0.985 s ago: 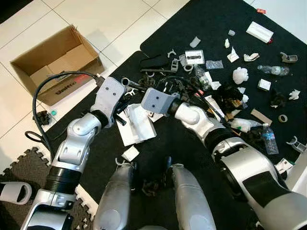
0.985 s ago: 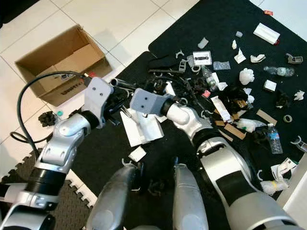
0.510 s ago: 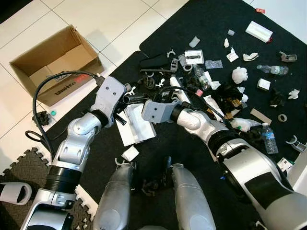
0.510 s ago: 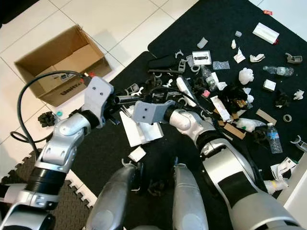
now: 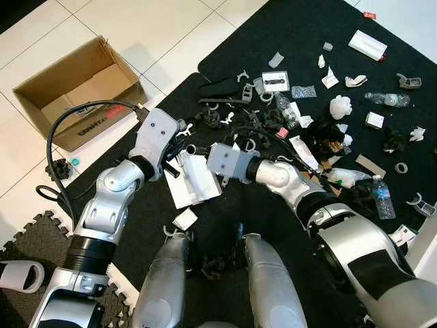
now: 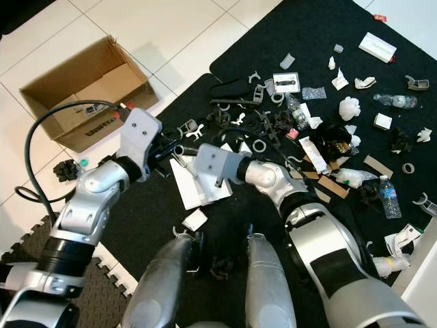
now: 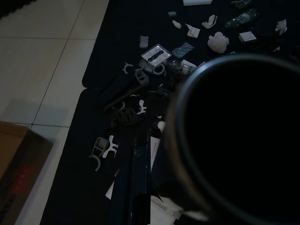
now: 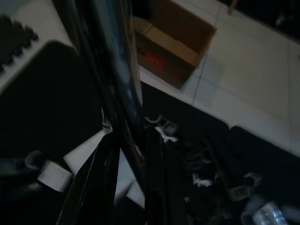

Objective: Sweep floor

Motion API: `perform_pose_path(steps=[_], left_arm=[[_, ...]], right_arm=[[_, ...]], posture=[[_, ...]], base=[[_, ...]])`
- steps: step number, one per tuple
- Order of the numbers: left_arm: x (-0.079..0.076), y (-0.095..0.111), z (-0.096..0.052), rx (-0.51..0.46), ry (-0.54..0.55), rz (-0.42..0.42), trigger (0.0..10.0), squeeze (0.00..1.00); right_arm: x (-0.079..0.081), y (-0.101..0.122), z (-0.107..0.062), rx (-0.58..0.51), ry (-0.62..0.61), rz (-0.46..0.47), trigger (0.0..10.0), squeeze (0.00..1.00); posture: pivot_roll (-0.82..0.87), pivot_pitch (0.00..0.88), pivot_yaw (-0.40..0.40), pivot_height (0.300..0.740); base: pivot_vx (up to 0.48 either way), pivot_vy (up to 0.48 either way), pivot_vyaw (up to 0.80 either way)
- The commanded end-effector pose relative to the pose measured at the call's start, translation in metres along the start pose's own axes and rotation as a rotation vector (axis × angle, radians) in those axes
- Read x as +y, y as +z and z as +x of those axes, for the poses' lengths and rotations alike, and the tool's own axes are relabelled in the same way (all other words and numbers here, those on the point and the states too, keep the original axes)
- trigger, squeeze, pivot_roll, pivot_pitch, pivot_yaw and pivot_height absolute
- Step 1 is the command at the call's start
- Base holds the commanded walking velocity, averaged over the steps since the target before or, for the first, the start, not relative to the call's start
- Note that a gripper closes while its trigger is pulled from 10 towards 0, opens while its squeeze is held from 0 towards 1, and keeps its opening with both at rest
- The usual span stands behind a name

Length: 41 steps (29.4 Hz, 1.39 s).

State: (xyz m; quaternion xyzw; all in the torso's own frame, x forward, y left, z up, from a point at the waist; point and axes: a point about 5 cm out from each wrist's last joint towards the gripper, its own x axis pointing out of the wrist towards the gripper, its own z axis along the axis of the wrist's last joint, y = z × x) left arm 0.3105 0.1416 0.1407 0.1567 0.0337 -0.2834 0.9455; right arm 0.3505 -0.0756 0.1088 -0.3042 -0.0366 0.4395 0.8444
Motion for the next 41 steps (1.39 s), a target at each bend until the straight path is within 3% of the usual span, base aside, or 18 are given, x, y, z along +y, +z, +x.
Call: perform_pose_path(steps=[1,2,6,15,20,23,24,27,36,41], left_arm=[[-0.017,-0.037,-0.004,0.152,-0.051,-0.093,10.0,0.00],[-0.017,-0.037,-0.004,0.152,-0.051,-0.093,10.0,0.00],[-0.017,-0.037,-0.004,0.153,-0.048,-0.091,10.0,0.00],[-0.017,-0.037,-0.002,0.152,-0.050,-0.088,10.0,0.00],[-0.016,-0.037,-0.002,0.153,-0.049,-0.088,10.0,0.00],[-0.016,-0.038,-0.002,0.157,-0.047,-0.087,10.0,0.00],[-0.016,-0.038,-0.002,0.157,-0.047,-0.087,10.0,0.00],[-0.016,-0.038,-0.001,0.158,-0.044,-0.085,10.0,0.00],[-0.015,-0.038,0.003,0.155,-0.023,-0.076,10.0,0.00],[-0.012,-0.037,0.005,0.145,0.012,-0.076,10.0,0.00]], right_arm=[[0.006,-0.005,-0.001,-0.018,-0.014,0.142,10.0,0.00],[0.006,-0.005,-0.001,-0.018,-0.014,0.142,10.0,0.00],[-0.008,0.006,0.003,-0.133,-0.112,0.358,10.0,0.00],[-0.021,0.022,0.007,-0.278,-0.139,0.501,10.0,0.00],[-0.022,0.026,0.008,-0.313,-0.121,0.520,10.0,0.00],[-0.039,0.039,0.007,-0.460,-0.090,0.692,10.0,0.00],[-0.039,0.039,0.007,-0.460,-0.090,0.692,10.0,0.00],[-0.063,0.055,0.004,-0.605,-0.119,0.788,10.0,0.00],[-0.090,0.069,-0.008,-0.721,-0.198,0.777,10.0,0.00],[-0.098,0.052,-0.018,-0.597,-0.403,0.722,10.0,0.00]], posture=[[0.17,0.412,-0.047,0.740],[0.17,0.412,-0.047,0.740],[0.16,0.410,-0.047,0.740],[0.16,0.407,-0.047,0.740],[0.16,0.406,-0.047,0.740],[0.16,0.401,-0.047,0.740],[0.16,0.401,-0.047,0.740],[0.16,0.397,-0.048,0.740],[0.15,0.377,-0.052,0.740],[0.14,0.370,-0.054,0.740]], base=[[0.000,0.000,0.00],[0.000,0.000,0.00],[0.000,0.000,0.00],[0.000,0.000,0.00],[0.000,0.000,0.00],[0.000,0.000,0.00],[0.000,0.000,0.00],[0.000,0.000,0.00],[0.000,0.000,0.00],[0.000,0.000,0.00]])
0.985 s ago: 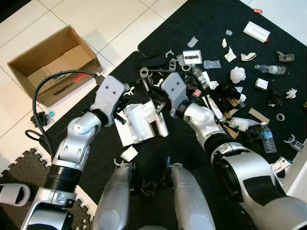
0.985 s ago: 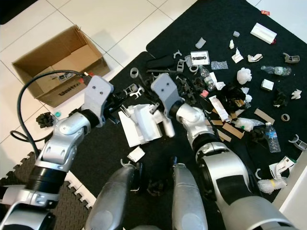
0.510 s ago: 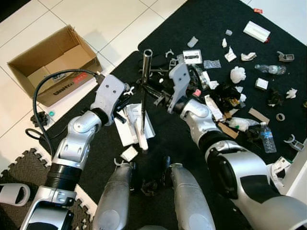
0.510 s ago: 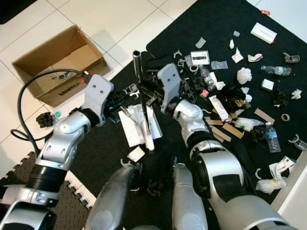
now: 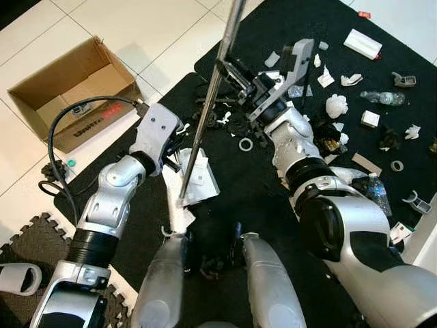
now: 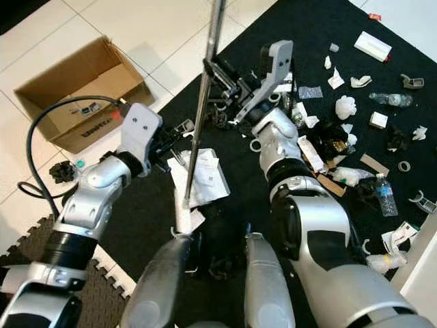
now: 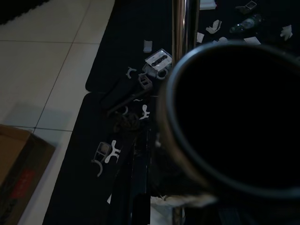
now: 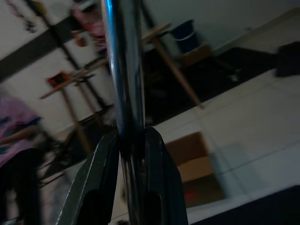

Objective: Sweep floor

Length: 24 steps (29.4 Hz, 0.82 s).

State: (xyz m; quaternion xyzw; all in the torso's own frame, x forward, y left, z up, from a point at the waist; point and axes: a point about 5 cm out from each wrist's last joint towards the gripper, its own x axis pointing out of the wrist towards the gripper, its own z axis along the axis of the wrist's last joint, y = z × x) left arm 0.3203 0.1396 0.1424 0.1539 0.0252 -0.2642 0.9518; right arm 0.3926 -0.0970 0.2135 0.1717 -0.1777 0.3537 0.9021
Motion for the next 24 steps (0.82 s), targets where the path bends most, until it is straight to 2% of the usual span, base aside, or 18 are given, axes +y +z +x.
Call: perform_pose_path(steps=[1,3,7,8,11,13,16,19,20,22,24], left_arm=[[-0.016,-0.038,-0.004,0.157,-0.025,-0.069,10.0,0.00],[-0.015,-0.037,-0.003,0.148,-0.012,-0.076,10.0,0.00],[-0.013,-0.037,-0.003,0.142,0.000,-0.082,10.0,0.00],[-0.011,-0.037,-0.003,0.141,0.019,-0.088,10.0,0.00],[-0.009,-0.038,-0.003,0.138,0.031,-0.092,10.0,0.00],[-0.008,-0.038,-0.003,0.137,0.033,-0.093,10.0,0.00],[-0.007,-0.037,-0.001,0.134,0.040,-0.090,10.0,0.00],[-0.006,-0.037,0.000,0.131,0.044,-0.088,10.0,0.00],[-0.006,-0.037,0.000,0.131,0.044,-0.088,10.0,0.00],[-0.005,-0.037,0.000,0.131,0.049,-0.087,10.0,0.00],[-0.005,-0.037,0.000,0.131,0.050,-0.087,10.0,0.00]], right_arm=[[-0.012,-0.002,-0.011,0.017,-0.121,-0.063,10.0,0.00],[-0.022,-0.005,-0.020,0.047,-0.234,-0.091,10.0,0.00],[-0.029,-0.005,-0.026,0.060,-0.301,-0.093,10.0,0.00],[-0.036,-0.003,-0.032,0.052,-0.364,-0.102,10.0,0.00],[-0.039,0.002,-0.035,0.029,-0.371,-0.144,10.0,0.00],[-0.038,0.003,-0.035,0.023,-0.352,-0.174,10.0,0.00],[-0.027,0.001,-0.030,0.057,-0.186,-0.228,10.0,0.00],[-0.017,-0.008,-0.027,0.130,-0.050,-0.209,10.0,0.00],[-0.017,-0.008,-0.027,0.130,-0.050,-0.209,10.0,0.00],[-0.010,-0.019,-0.029,0.216,0.066,-0.196,10.0,0.00],[-0.009,-0.022,-0.031,0.242,0.098,-0.193,10.0,0.00]], posture=[[0.14,0.368,-0.054,0.740],[0.14,0.365,-0.055,0.740],[0.14,0.362,-0.055,0.740],[0.13,0.356,-0.054,0.740],[0.13,0.351,-0.052,0.740],[0.13,0.350,-0.052,0.740],[0.12,0.350,-0.050,0.740],[0.12,0.350,-0.050,0.740],[0.12,0.350,-0.050,0.740],[0.12,0.351,-0.050,0.740],[0.12,0.351,-0.050,0.740]], base=[[0.000,0.000,0.00],[0.000,0.000,0.00],[0.000,0.000,0.00],[0.000,0.000,0.00],[0.000,0.000,0.00],[0.000,0.000,0.00],[0.000,0.000,0.00],[0.000,0.000,0.00],[0.000,0.000,0.00],[0.000,0.000,0.00],[0.000,0.000,0.00]])
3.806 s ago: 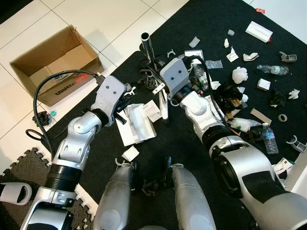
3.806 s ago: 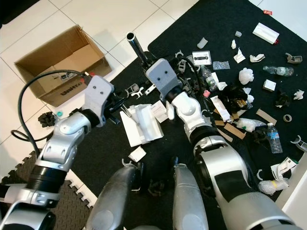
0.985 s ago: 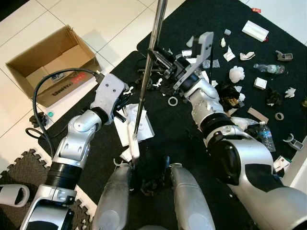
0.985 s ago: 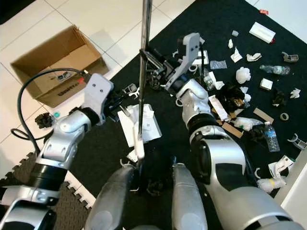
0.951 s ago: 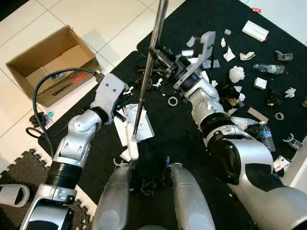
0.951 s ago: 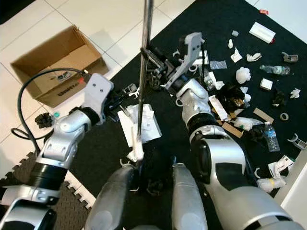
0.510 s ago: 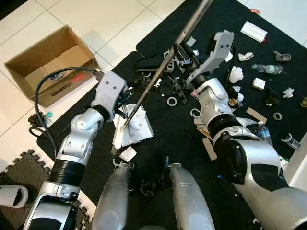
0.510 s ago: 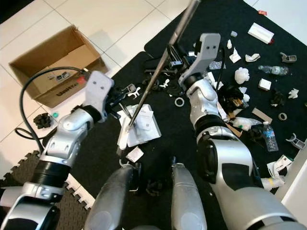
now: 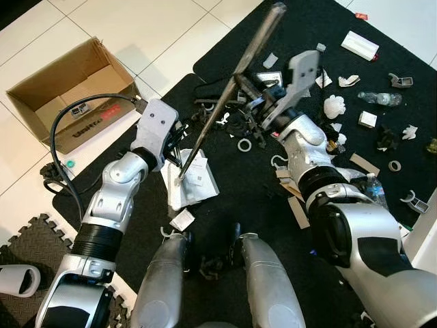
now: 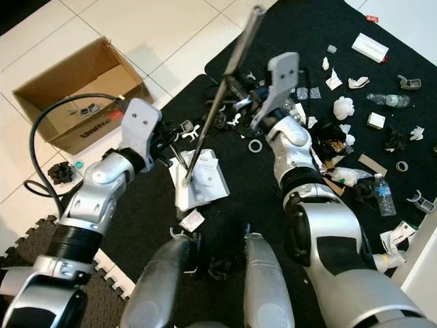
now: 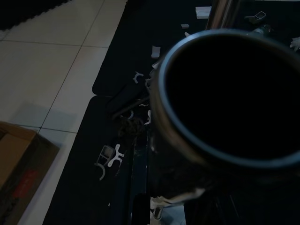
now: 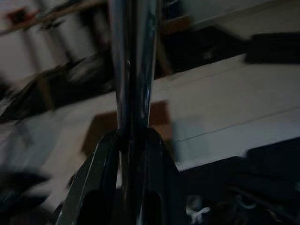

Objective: Sweep floor

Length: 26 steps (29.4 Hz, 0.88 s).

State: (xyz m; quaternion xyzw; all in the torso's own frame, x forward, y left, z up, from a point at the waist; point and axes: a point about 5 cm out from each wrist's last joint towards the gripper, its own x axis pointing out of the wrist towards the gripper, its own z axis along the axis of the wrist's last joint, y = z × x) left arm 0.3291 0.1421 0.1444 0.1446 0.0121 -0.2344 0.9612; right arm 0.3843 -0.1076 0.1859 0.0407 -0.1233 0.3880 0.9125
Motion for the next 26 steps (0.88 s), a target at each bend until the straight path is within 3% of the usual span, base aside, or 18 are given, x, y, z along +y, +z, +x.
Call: perform_pose_path(steps=[1,5,8,17,21,22,23,26], left_arm=[[-0.011,-0.038,-0.008,0.157,-0.010,-0.066,10.0,0.00],[-0.009,-0.040,-0.010,0.161,-0.004,-0.064,10.0,0.00],[-0.008,-0.041,-0.010,0.165,0.003,-0.061,10.0,0.00],[-0.007,-0.041,-0.009,0.168,0.005,-0.057,10.0,0.00],[-0.007,-0.043,-0.009,0.172,0.011,-0.056,10.0,0.00],[-0.007,-0.043,-0.009,0.173,0.012,-0.056,10.0,0.00],[-0.007,-0.043,-0.009,0.173,0.012,-0.056,10.0,0.00],[-0.007,-0.043,-0.008,0.174,0.015,-0.056,10.0,0.00]], right_arm=[[0.003,-0.010,-0.008,0.074,0.071,-0.022,10.0,0.00],[0.008,-0.018,-0.011,0.147,0.150,-0.085,10.0,0.00],[0.009,-0.018,-0.012,0.206,0.189,-0.185,10.0,0.00],[0.007,-0.005,-0.005,0.218,0.275,-0.253,10.0,0.00],[0.003,0.018,0.002,0.181,0.290,-0.455,10.0,0.00],[0.002,0.021,0.003,0.159,0.292,-0.395,10.0,0.00],[0.002,0.021,0.003,0.159,0.292,-0.395,10.0,0.00],[0.002,0.018,0.001,0.140,0.349,-0.198,10.0,0.00]], posture=[[0.12,0.351,-0.050,0.740],[0.13,0.354,-0.052,0.740],[0.13,0.354,-0.051,0.740],[0.13,0.352,-0.049,0.740],[0.13,0.350,-0.052,0.740],[0.13,0.350,-0.052,0.740],[0.13,0.350,-0.052,0.740],[0.13,0.349,-0.054,0.740]], base=[[0.000,0.000,0.00],[0.000,0.000,0.00],[0.000,0.000,0.00],[0.000,0.000,0.00],[0.000,0.000,0.00],[0.000,0.000,0.00],[0.000,0.000,0.00],[0.000,0.000,0.00]])
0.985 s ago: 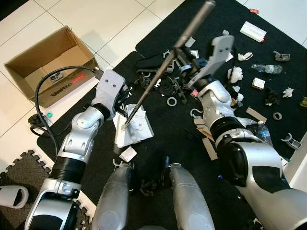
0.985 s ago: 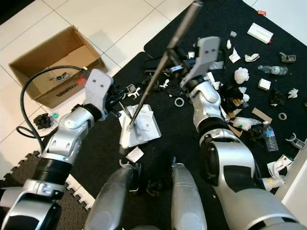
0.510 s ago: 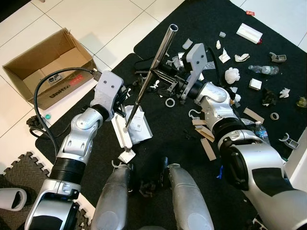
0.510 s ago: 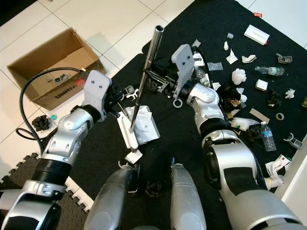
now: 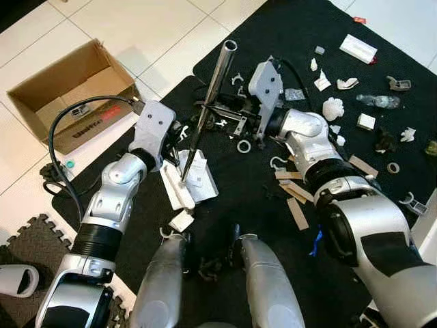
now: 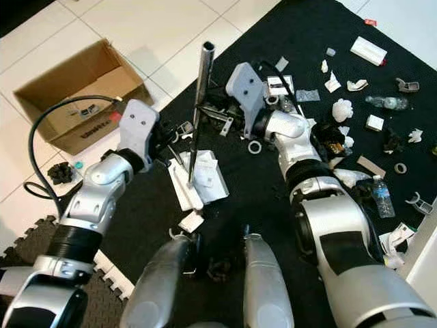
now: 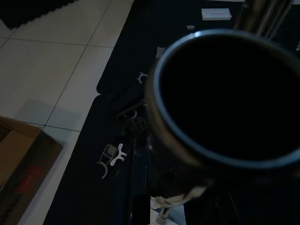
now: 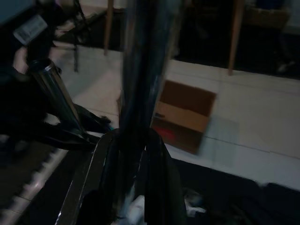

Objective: Sweep floor

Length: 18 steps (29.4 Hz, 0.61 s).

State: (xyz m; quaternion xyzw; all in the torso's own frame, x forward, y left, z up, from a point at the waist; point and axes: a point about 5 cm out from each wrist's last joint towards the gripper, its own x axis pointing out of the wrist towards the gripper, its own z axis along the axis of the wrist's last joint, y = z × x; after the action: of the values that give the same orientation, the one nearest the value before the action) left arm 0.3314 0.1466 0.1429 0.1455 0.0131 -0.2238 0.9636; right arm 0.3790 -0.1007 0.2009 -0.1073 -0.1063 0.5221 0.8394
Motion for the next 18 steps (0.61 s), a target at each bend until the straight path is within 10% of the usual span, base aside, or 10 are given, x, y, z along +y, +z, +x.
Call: perform_pose_path(steps=[1,10,18], left_arm=[[-0.011,-0.040,-0.008,0.171,-0.004,-0.053,10.0,0.00],[-0.010,-0.042,-0.009,0.177,0.001,-0.051,10.0,0.00],[-0.009,-0.043,-0.009,0.180,0.004,-0.043,10.0,0.00]], right_arm=[[-0.003,0.001,-0.008,-0.064,0.048,0.145,10.0,0.00],[-0.019,-0.008,-0.017,-0.239,-0.263,0.467,10.0,0.00],[-0.009,-0.019,-0.027,-0.275,-0.085,0.739,10.0,0.00]], posture=[[0.13,0.348,-0.054,0.740],[0.13,0.348,-0.058,0.740],[0.13,0.341,-0.055,0.740]], base=[[0.000,0.000,0.00],[0.000,0.000,0.00],[0.000,0.000,0.00]])
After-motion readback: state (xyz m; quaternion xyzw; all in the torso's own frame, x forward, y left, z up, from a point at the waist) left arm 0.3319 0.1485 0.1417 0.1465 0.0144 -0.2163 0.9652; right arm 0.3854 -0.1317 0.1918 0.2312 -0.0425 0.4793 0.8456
